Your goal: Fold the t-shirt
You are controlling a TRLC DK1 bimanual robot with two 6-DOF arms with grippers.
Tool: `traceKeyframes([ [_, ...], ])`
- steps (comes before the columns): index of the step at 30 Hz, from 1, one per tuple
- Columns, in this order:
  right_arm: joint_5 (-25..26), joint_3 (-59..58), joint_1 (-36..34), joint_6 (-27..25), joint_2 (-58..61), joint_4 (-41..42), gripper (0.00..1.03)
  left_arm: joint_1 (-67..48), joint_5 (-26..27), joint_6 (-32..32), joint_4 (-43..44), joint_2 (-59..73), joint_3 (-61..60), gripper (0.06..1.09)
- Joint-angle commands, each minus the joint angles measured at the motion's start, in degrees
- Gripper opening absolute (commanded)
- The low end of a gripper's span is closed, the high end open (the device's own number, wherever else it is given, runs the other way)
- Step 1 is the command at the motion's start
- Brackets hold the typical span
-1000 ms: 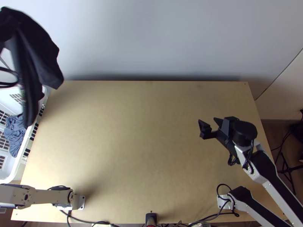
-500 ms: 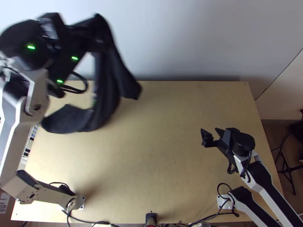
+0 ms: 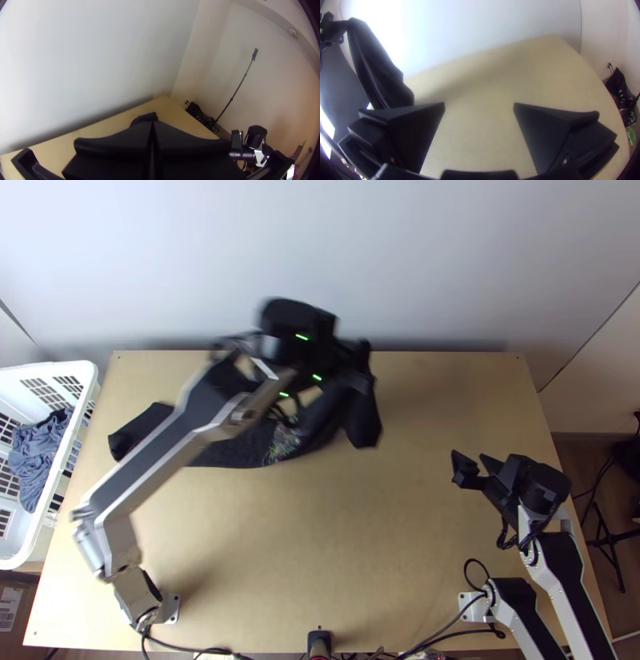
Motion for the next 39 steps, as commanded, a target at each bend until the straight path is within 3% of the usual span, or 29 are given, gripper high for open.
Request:
traceKeyframes([
  [1,-3.88,-1.6,-6.86,-0.84,-0.62,0.05,0.96,-4.12,6.49,-2.59,3.91,8.86,-0.6,0.1],
  [4,-4.49,-2.48,-6.77,-0.49,0.08,1.72,0.96,-5.44,11.41,-4.35,3.47,11.32,-0.51,0.1],
  [14,-4.93,-3.18,-6.86,-2.07,-0.09,1.45,0.96,-2.28,11.67,2.6,1.19,22.3,-4.73,0.1],
  [25,-4.93,-4.06,-4.93,-2.24,0.79,2.68,0.96,10.29,8.77,7.96,12.35,29.86,-4.38,0.1],
  [27,-4.93,-3.88,-4.23,-2.24,2.99,4.27,0.96,13.1,6.22,9.81,14.63,32.67,-3.85,0.1],
  [39,-4.93,-1.6,2.89,-1.19,17.05,12.26,0.96,16.18,4.29,10.51,14.37,37.07,-2.98,0.1],
])
